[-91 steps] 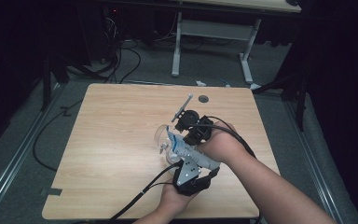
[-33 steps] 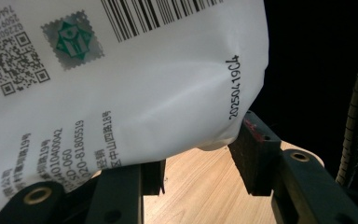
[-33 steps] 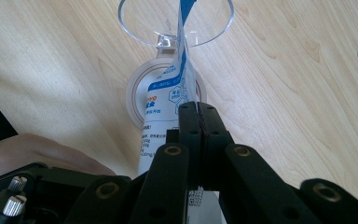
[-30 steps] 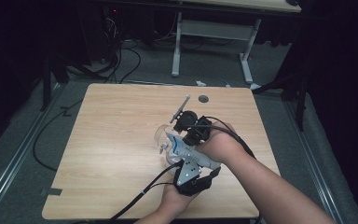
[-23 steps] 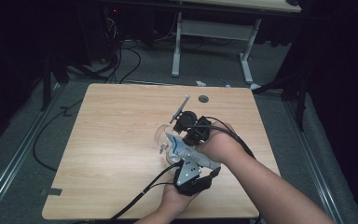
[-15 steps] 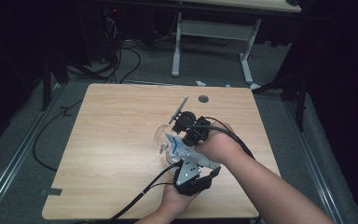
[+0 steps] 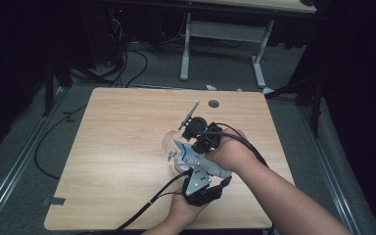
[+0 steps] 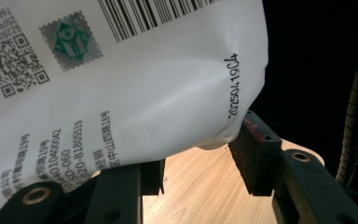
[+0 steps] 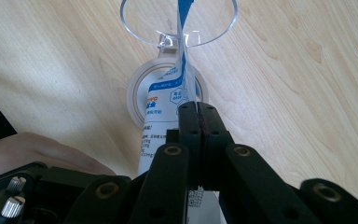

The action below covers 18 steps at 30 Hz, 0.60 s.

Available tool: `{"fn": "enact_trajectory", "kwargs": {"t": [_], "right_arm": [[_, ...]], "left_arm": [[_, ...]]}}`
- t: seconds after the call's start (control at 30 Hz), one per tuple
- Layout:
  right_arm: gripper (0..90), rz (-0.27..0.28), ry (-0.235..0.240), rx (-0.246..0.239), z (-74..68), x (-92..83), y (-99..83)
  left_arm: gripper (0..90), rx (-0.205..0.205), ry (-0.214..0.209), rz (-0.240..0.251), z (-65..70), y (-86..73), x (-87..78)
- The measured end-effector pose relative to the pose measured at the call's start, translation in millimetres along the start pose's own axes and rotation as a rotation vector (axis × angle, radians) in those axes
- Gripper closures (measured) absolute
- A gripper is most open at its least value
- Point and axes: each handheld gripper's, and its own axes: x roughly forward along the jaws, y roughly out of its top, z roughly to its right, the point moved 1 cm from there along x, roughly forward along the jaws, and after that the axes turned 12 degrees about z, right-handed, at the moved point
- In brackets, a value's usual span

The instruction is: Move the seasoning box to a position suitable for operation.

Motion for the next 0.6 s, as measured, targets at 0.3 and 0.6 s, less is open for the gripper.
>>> {"fn": "enact_trajectory", "kwargs": {"t": [0.3,0.6], "right_arm": [[89.9,0.003,0.004,-0.002,-0.5,0.0,-1.3],[89.9,0.011,0.012,0.009,-1.7,0.2,-5.8]], "left_arm": [[57.8,0.005,0.0,-0.007,0.1,-6.3,-1.2],[57.7,0.021,-0.012,-0.018,1.2,-13.8,-4.8]]}}
